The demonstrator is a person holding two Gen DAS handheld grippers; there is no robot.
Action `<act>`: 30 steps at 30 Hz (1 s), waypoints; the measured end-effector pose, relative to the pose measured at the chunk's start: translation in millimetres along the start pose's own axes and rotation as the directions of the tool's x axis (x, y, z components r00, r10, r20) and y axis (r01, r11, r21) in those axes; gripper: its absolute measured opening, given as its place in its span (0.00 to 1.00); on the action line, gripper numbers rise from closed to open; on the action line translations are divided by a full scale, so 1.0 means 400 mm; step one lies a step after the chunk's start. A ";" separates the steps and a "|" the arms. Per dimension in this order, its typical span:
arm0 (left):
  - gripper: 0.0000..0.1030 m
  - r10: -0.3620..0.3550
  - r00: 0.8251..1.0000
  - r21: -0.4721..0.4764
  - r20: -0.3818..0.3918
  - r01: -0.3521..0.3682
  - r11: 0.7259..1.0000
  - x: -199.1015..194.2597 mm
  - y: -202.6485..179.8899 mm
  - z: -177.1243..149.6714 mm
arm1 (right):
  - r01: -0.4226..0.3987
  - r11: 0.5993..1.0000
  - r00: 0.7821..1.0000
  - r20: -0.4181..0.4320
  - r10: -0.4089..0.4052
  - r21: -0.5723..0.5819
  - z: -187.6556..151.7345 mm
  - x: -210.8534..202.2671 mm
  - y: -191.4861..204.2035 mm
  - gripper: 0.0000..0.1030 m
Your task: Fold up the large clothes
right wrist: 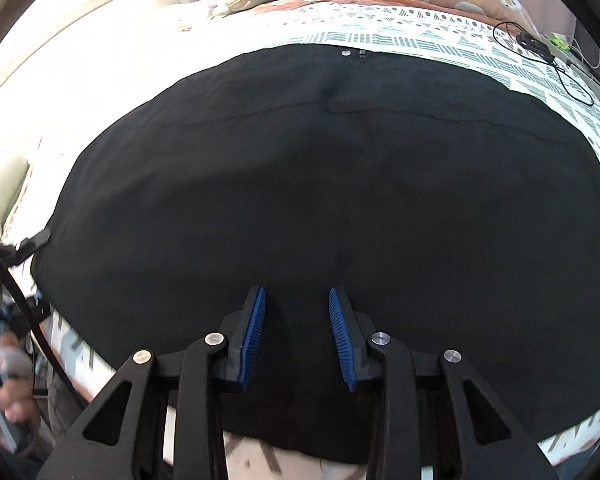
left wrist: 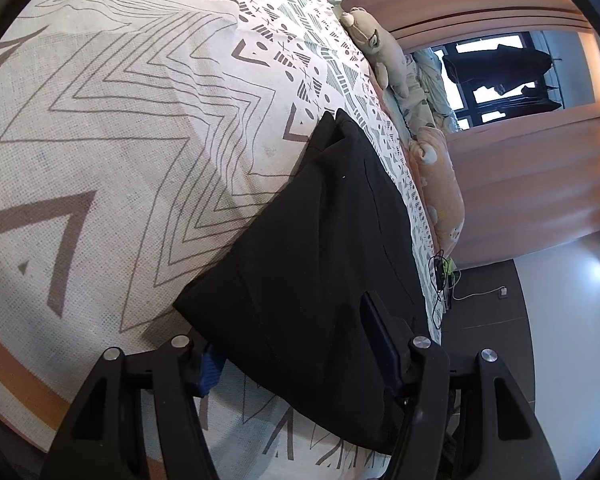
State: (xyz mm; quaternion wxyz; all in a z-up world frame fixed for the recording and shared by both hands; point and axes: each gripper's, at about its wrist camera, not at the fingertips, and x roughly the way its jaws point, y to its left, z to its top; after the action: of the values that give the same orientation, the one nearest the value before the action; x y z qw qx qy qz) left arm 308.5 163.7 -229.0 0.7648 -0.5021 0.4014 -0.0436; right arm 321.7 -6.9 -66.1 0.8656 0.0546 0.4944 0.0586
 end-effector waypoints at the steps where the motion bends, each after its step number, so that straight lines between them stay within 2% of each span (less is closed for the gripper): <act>1: 0.60 0.004 1.000 -0.003 0.002 -0.004 1.000 0.000 0.000 -0.001 | 0.003 1.000 1.000 0.000 -0.003 0.006 0.014 0.008 0.000 0.30; 12: 0.50 0.068 0.998 -0.014 0.009 -0.068 0.998 0.008 -0.002 -0.006 | 0.027 0.998 1.000 0.011 -0.028 0.051 0.137 0.091 -0.043 0.30; 20: 0.46 0.094 0.995 -0.028 0.018 -0.094 0.995 0.011 -0.003 -0.015 | -0.027 0.994 1.000 0.010 0.026 0.104 0.250 0.175 -0.072 0.30; 26: 0.45 0.100 0.995 -0.046 0.013 -0.099 0.994 0.015 -0.001 -0.012 | -0.029 0.994 1.000 0.002 0.029 0.106 0.322 0.246 -0.075 0.30; 30: 0.43 0.116 0.993 -0.050 0.014 -0.116 0.992 0.019 -0.004 -0.010 | 0.019 0.995 1.000 -0.008 -0.019 0.102 0.361 0.300 -0.074 0.30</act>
State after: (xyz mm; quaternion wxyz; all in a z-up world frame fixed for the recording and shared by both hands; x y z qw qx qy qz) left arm 311.5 156.5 -232.7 0.7569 -0.4969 0.4243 0.0150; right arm 508.3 -22.7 -99.6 0.8605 0.0937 0.5001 0.0252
